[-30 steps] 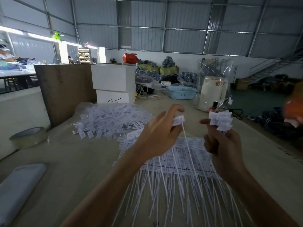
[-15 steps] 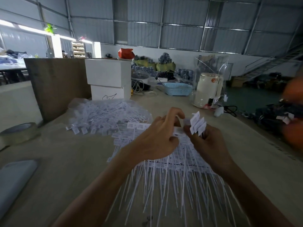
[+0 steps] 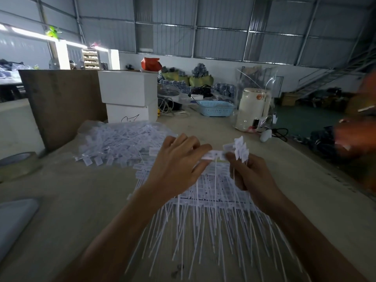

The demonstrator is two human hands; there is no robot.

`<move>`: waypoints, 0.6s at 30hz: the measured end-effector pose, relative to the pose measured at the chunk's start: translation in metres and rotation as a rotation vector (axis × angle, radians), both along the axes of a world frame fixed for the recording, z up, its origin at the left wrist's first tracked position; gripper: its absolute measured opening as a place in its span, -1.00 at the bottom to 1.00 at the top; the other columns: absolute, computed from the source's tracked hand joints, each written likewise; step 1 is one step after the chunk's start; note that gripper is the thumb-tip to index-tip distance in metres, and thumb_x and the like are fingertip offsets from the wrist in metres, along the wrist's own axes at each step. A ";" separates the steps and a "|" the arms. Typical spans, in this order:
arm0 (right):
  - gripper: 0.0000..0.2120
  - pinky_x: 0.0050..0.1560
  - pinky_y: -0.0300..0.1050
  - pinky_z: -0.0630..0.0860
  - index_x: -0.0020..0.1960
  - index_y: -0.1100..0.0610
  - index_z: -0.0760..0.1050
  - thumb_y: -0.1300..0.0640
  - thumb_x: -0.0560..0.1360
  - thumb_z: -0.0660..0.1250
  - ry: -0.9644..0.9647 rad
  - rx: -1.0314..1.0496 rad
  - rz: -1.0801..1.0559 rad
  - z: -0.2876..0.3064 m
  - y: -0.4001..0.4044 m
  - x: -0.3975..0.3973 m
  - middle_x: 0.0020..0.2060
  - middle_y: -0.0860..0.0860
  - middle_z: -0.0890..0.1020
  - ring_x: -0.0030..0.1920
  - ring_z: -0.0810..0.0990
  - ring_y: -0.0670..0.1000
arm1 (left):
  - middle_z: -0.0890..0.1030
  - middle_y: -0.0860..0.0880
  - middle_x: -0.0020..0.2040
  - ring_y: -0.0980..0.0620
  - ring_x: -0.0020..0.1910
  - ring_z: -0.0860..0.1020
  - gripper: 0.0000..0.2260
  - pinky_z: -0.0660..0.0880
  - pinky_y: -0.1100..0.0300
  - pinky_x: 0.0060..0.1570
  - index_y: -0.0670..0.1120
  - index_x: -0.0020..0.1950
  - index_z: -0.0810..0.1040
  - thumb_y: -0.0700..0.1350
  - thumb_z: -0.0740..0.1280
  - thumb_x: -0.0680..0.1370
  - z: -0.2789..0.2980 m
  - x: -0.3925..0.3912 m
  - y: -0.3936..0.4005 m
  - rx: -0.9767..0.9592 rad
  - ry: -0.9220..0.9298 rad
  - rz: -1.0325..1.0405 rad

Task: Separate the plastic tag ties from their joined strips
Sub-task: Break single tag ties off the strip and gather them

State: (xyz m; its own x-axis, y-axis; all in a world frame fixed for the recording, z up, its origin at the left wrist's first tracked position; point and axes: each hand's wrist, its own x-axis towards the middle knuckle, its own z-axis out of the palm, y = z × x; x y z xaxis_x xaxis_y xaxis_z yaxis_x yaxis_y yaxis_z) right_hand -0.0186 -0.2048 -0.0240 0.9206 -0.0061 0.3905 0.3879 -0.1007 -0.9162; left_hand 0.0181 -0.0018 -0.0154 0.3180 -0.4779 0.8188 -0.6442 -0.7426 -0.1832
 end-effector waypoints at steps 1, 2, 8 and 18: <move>-0.61 -0.50 -0.23 0.16 -0.30 0.20 0.43 -0.09 0.50 0.35 0.049 0.030 0.017 0.000 0.001 0.000 -0.53 0.00 0.32 -0.54 0.18 -0.06 | 0.58 -0.04 -0.06 -0.08 -0.10 0.53 -0.77 0.40 0.00 -0.11 -0.05 0.14 0.63 0.02 0.34 0.55 0.000 0.000 0.000 0.005 -0.020 0.002; -0.62 -0.51 -0.23 0.15 -0.26 0.23 0.50 -0.07 0.52 0.34 0.108 0.066 0.046 0.000 0.001 0.001 -0.51 0.00 0.34 -0.54 0.18 -0.06 | 0.58 -0.05 -0.06 -0.08 -0.11 0.53 -0.77 0.40 0.00 -0.12 -0.05 0.14 0.63 0.01 0.34 0.56 0.000 -0.001 0.001 0.010 -0.034 0.004; -0.63 -0.54 -0.22 0.09 -0.03 0.30 0.54 -0.05 0.49 0.32 0.203 0.125 0.154 0.003 -0.002 0.000 -0.43 -0.01 0.33 -0.51 0.14 -0.08 | 0.63 -0.06 -0.08 -0.10 -0.15 0.55 -0.76 0.44 0.01 -0.14 -0.12 0.11 0.65 -0.02 0.26 0.63 0.002 -0.006 0.000 0.098 -0.186 0.073; -0.78 -0.47 -0.28 0.26 -0.01 0.24 0.54 0.05 0.56 0.33 -0.127 -0.035 0.044 -0.004 0.002 -0.003 -0.49 -0.12 0.36 -0.50 0.27 -0.14 | 0.61 0.01 -0.09 -0.05 -0.14 0.53 -0.74 0.40 0.00 -0.07 -0.09 0.10 0.62 -0.01 0.18 0.66 -0.003 -0.007 -0.001 0.092 -0.141 0.069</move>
State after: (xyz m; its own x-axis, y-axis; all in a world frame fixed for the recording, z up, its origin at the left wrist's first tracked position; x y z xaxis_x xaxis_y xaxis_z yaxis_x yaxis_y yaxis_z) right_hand -0.0214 -0.2033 -0.0278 0.8628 0.0491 0.5031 0.5053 -0.1124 -0.8556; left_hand 0.0110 -0.0030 -0.0180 0.2378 -0.5339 0.8114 -0.5551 -0.7602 -0.3375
